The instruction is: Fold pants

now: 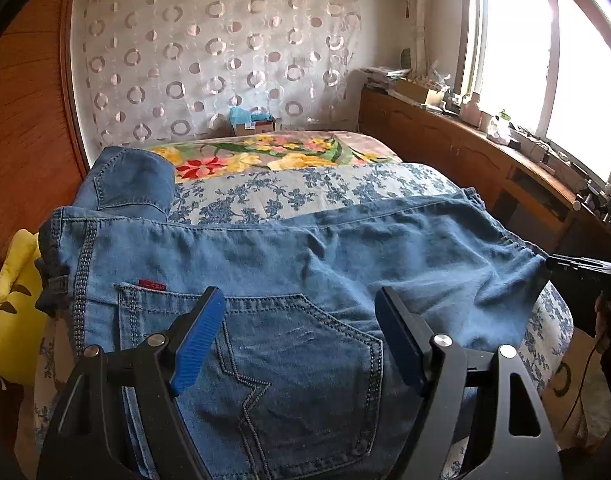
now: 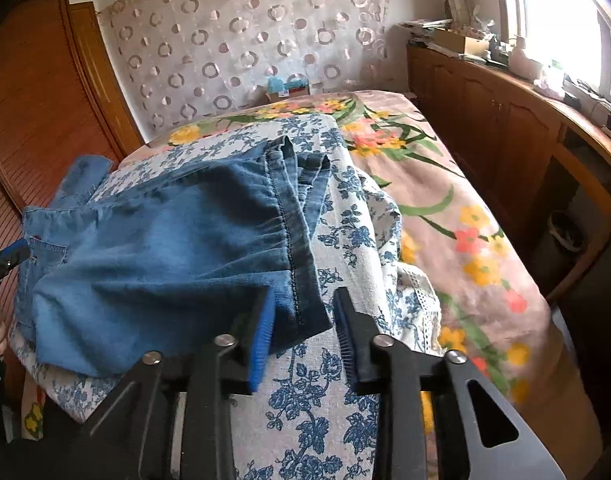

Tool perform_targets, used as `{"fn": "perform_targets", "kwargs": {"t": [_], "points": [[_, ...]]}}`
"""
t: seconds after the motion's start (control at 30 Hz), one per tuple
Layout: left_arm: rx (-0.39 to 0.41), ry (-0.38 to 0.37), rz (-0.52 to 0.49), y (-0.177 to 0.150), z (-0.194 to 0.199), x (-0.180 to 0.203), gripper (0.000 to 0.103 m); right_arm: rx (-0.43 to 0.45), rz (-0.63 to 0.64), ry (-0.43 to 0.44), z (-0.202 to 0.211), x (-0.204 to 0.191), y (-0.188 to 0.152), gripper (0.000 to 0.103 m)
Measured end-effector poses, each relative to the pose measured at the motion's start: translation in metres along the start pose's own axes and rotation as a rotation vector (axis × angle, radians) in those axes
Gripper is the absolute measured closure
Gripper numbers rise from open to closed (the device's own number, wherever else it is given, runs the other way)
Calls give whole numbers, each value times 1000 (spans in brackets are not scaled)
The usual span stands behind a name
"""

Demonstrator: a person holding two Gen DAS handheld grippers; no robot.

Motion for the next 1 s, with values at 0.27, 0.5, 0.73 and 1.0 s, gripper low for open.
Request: {"fn": "perform_targets", "kwargs": {"t": [0.27, 0.5, 0.73, 1.0], "points": [[-29, -19, -16, -1, -3, 6, 25, -29, -20, -11, -8, 1, -3, 65], [-61, -48, 13, -5, -5, 3, 25, -50, -38, 10, -16, 1, -7, 65], [-60, -38, 26, -5, 0, -1, 25, -41, -21, 14, -15, -4, -4, 86], [-46, -18, 47, -2, 9, -8, 25, 52, -4, 52, 14, -16, 13, 90]]}}
Point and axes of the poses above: each gripper's, at about its wrist camera, not at the fingertips, and z roughly against the way its jaws point, x to its right, y to its top, the point moved 4 cm from there along -z, roughly the way its jaws point, and after that the axes turned 5 degrees about z, right-handed, at the moved point
